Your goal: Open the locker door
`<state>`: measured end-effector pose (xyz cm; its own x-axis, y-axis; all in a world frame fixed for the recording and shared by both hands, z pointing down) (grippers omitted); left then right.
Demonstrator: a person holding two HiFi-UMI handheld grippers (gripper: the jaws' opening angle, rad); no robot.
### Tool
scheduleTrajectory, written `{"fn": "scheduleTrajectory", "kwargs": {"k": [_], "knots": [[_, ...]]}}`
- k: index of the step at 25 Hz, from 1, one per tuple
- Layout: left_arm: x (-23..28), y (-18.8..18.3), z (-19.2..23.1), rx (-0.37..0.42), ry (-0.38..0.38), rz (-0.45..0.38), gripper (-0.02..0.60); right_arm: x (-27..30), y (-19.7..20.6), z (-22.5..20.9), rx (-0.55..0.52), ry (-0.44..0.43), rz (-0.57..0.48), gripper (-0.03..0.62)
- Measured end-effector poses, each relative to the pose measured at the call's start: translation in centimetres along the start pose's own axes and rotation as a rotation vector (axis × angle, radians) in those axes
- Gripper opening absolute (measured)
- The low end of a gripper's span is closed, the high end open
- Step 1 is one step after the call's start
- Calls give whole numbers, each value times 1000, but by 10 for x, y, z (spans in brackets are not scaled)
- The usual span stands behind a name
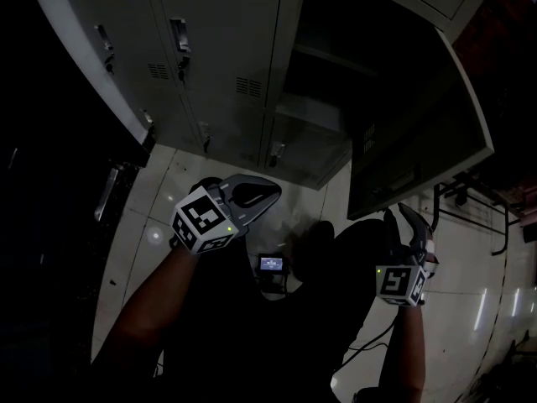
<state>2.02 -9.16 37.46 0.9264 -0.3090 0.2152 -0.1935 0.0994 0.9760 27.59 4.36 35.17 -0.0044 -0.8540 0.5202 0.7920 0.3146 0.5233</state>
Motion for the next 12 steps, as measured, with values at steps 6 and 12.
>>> {"fn": "scheduleTrajectory", "kwargs": {"k": [6, 12], "knots": [[-1, 0, 1, 1, -2, 1, 12, -26, -3, 16, 273, -82, -182, 99], [-2, 1, 1, 2, -4, 3, 12, -19, -29, 24, 439, -211, -373, 2]]}}
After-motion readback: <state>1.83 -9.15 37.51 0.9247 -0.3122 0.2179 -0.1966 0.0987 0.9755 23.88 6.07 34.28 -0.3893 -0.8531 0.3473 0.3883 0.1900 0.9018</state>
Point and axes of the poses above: the fingertips, and each gripper's own axes: x forward along the fingers, z to its left, y out of its underside, the point moved 6 cm from there along -x, backward along the fingers, and after that the axes turned 13 degrees about -y, right-handed, at the moved point
